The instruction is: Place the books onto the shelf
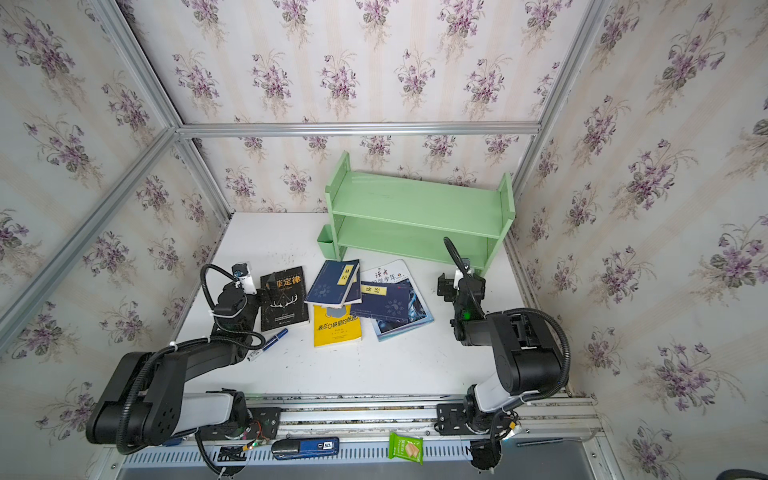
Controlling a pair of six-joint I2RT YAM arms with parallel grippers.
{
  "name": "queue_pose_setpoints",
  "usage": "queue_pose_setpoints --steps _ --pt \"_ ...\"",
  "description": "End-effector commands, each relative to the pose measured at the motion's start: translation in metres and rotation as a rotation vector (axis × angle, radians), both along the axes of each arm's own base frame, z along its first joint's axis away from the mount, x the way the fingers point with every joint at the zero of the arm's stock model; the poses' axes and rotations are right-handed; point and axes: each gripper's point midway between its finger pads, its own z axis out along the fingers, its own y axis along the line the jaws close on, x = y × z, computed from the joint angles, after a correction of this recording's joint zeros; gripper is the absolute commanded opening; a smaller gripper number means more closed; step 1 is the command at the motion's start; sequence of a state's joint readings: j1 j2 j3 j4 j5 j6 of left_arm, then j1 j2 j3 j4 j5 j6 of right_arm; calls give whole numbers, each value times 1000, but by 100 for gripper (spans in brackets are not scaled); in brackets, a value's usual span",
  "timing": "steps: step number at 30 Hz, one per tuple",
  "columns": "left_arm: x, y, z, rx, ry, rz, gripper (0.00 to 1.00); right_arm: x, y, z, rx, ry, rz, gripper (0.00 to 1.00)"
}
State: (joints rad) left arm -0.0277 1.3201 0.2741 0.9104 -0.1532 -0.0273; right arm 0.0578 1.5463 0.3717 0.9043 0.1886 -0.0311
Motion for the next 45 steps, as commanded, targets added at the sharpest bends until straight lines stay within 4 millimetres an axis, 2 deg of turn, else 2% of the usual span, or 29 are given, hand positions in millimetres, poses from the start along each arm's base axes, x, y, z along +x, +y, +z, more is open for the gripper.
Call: queue_pose_setpoints --steps 1,8,12,16,20,22,25,28,31,37,40,45 --pt "2 0 9 16 -34 -2 99 4 0 8 2 -31 0 100" --pt "1 0 9 15 -34 -2 99 4 1 7 6 -29 5 100" --pt "2 1 21 20 -35 1 99 2 4 17 3 -33 23 100" --pt "-7 -1 59 -38 -14 0 99 -6 15 49 35 16 73 100" --pt "-28 -10 95 -228 -32 -9 99 -29 35 79 248 84 114 100" --pt "-40 -26 108 -370 -37 -74 99 -44 52 89 393 120 154 100" --pt "-55 -59 112 -629 19 -199 99 -67 82 102 617 162 230 100" --pt "-72 -104 105 -805 116 -357 99 -93 113 106 778 215 290 100" --pt "-93 -139 93 -875 178 -421 99 -118 143 106 842 243 344 100" --pt "-125 -174 79 -947 229 -440 99 -159 194 97 856 320 440 100" --pt "-139 -187 79 -965 236 -456 99 -171 209 94 866 370 481 100" --pt "-156 -200 89 -871 233 -490 99 -185 222 112 770 325 554 100"
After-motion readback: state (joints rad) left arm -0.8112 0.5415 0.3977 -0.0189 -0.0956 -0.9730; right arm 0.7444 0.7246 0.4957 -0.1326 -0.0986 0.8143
